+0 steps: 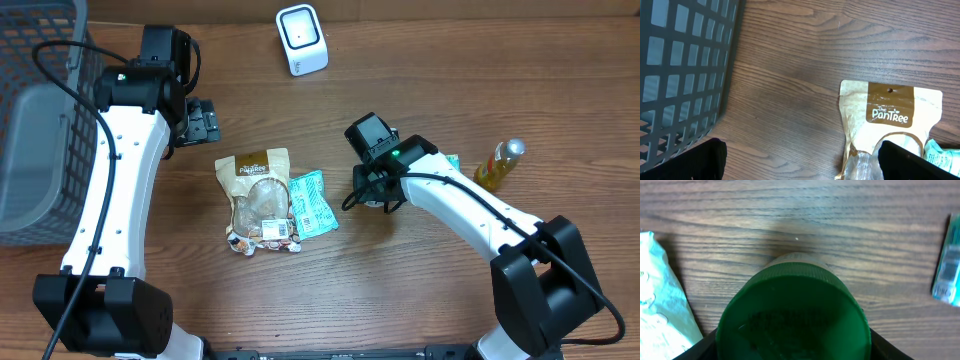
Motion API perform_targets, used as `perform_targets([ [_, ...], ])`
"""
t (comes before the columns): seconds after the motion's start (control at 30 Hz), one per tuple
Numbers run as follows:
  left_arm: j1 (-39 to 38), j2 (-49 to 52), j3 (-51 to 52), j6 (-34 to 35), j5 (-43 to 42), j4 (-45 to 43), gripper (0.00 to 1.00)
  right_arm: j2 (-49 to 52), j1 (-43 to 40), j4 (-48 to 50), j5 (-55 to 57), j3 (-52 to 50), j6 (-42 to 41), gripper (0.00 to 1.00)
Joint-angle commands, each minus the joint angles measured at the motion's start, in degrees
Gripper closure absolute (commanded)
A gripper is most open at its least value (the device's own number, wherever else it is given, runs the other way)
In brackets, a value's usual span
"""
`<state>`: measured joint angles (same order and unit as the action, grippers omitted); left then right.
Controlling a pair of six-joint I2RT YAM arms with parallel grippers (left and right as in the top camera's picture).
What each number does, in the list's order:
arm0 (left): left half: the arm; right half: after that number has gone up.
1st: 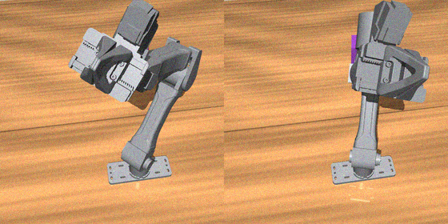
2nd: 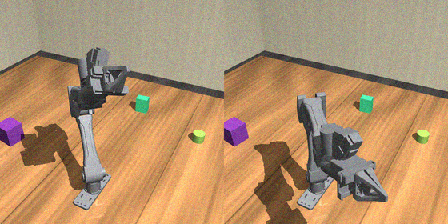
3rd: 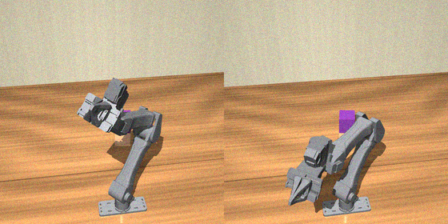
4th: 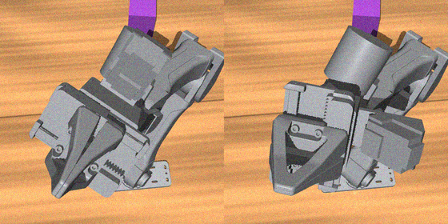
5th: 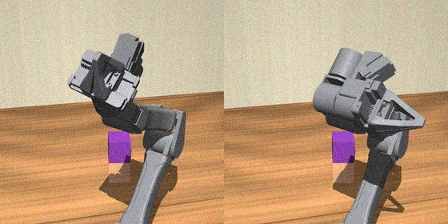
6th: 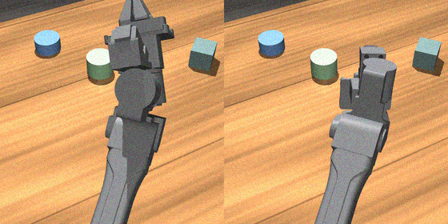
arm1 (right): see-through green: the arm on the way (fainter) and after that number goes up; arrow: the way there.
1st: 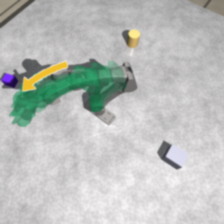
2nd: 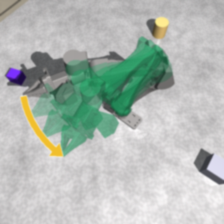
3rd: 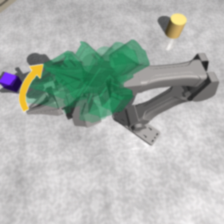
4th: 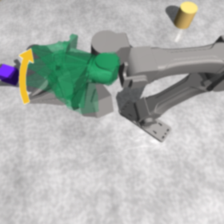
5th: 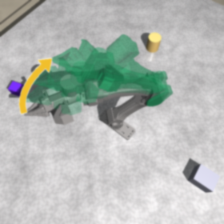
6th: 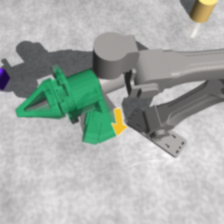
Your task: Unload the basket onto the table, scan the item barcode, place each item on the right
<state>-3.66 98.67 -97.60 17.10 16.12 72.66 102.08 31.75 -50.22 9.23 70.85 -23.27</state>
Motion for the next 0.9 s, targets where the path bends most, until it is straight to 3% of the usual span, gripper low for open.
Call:
perform_targets([
  [0.0, 0.26, 0.24, -0.79, -0.39, 0.76, -0.04, 0.0, 0.17, 0.0, 0.22, 0.42, -0.46, 9.25, 0.48],
  [0.17, 0.26, 0.24, -0.79, -0.39, 0.76, -0.04, 0.0, 0.17, 0.0, 0.22, 0.39, -0.46, 13.27, 0.01],
  [0.5, 0.26, 0.24, -0.79, -0.39, 0.76, -0.04, 0.0, 0.15, -0.81, 0.2, 0.09, -0.44, -1.16, 0.0],
  [0.87, 0.26, 0.24, -0.79, -0.39, 0.76, -0.04, 0.01, 0.15, -6.25, -7.15, -4.66, 8.0, -1.4, 0.0],
])
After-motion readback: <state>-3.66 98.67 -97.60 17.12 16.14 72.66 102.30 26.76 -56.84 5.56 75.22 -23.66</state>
